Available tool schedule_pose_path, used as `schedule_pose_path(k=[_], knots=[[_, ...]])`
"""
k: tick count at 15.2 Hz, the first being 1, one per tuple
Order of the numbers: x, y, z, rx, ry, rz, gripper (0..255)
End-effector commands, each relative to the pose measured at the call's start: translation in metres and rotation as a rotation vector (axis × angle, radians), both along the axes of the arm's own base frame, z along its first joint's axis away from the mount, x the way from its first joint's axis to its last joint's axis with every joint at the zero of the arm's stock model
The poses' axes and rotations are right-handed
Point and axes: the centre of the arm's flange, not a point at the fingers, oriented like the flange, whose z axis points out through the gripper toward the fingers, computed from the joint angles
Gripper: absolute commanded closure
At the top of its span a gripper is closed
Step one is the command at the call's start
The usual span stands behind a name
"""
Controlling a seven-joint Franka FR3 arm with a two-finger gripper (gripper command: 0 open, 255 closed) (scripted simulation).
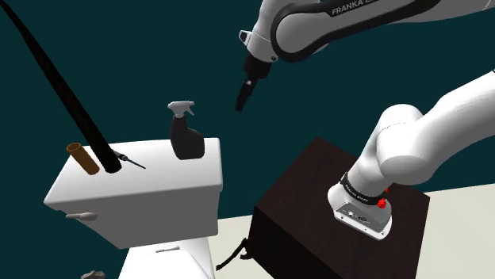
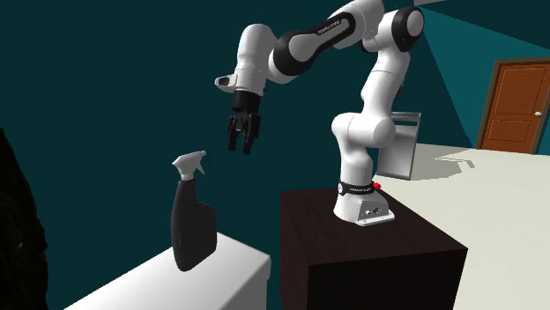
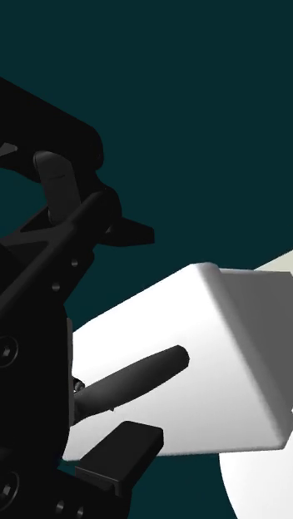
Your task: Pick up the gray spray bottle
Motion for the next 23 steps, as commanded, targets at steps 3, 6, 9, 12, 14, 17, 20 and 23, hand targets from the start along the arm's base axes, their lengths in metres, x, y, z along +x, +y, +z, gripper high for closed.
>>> schedule_pose_path(k=[3, 6, 9, 12, 14, 17, 20, 23], knots=[[0.023, 0.033, -0.022, 0.026, -0.081, 0.112, 0], [0.037, 0.06, -0.037, 0.046, -0.139, 0.195, 0], [0.05, 0.088, -0.051, 0.066, -0.196, 0.278, 0], [0.061, 0.117, -0.064, 0.085, -0.253, 0.361, 0], [0.065, 0.128, -0.068, 0.093, -0.275, 0.393, 0], [0.065, 0.128, -0.084, 0.093, -0.275, 0.393, 0], [0.065, 0.128, -0.1, 0.093, -0.275, 0.393, 0], [0.065, 0.128, -0.108, 0.093, -0.275, 0.393, 0]])
